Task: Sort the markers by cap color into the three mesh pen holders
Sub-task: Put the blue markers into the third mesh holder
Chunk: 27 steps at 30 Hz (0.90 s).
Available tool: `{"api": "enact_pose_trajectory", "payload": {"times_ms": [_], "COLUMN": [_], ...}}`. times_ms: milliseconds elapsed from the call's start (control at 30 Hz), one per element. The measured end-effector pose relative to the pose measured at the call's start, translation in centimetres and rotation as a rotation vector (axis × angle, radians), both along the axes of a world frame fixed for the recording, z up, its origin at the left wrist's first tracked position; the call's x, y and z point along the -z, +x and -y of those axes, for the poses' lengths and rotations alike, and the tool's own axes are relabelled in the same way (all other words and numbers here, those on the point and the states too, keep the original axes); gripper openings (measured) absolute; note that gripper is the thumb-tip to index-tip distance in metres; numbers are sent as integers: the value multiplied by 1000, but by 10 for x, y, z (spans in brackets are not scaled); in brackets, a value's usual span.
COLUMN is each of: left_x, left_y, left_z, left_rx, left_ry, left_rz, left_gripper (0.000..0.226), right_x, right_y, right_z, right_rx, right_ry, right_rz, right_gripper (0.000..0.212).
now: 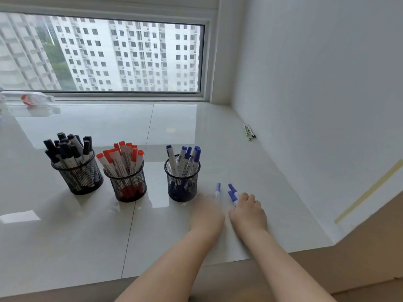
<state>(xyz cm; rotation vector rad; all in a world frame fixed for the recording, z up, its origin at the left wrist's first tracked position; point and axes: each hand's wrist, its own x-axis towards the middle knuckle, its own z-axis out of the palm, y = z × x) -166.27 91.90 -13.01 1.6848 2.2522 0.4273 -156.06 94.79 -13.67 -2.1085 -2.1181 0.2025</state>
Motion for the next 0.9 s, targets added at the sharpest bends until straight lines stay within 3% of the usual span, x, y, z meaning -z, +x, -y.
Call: {"api": "enact_pose_trajectory", "payload": {"times_ms": [133, 267, 367, 467, 633, 700, 800, 900], "left_x": [-1, -9, -16, -23, -61, -84, -110, -121], "left_y": [-5, -20, -32, -45, -74, -85, -102, -110], "left_z": [2, 4, 11, 21, 23, 15, -3, -21], "left_rx": [31, -8, 23, 67, 45, 9, -60, -129], "left_ry": [27, 28, 64, 238, 503, 598, 767, 819], "left_rz": [-29, 281, 461, 629, 1041, 1175, 1190, 1214], "left_gripper": [33, 32, 29, 9, 30, 33, 32, 27], "right_x": [-3, -14, -33, -56, -106, -124, -136, -133], "right_y": [-1, 3, 0, -14, -52, -69, -89, -105], "right_z": [4, 4, -2, -10, -24, -27, -34, -39], "right_rx": [30, 72, 103, 209, 124, 82, 27, 18], "right_ry": [-45, -127, -244, -237, -115, -68, -10, 19], "right_rz": [-26, -149, -486, -869, -1314, -1454, -1653, -1682], "right_gripper": [26, 25, 27, 24, 27, 27, 31, 30]}}
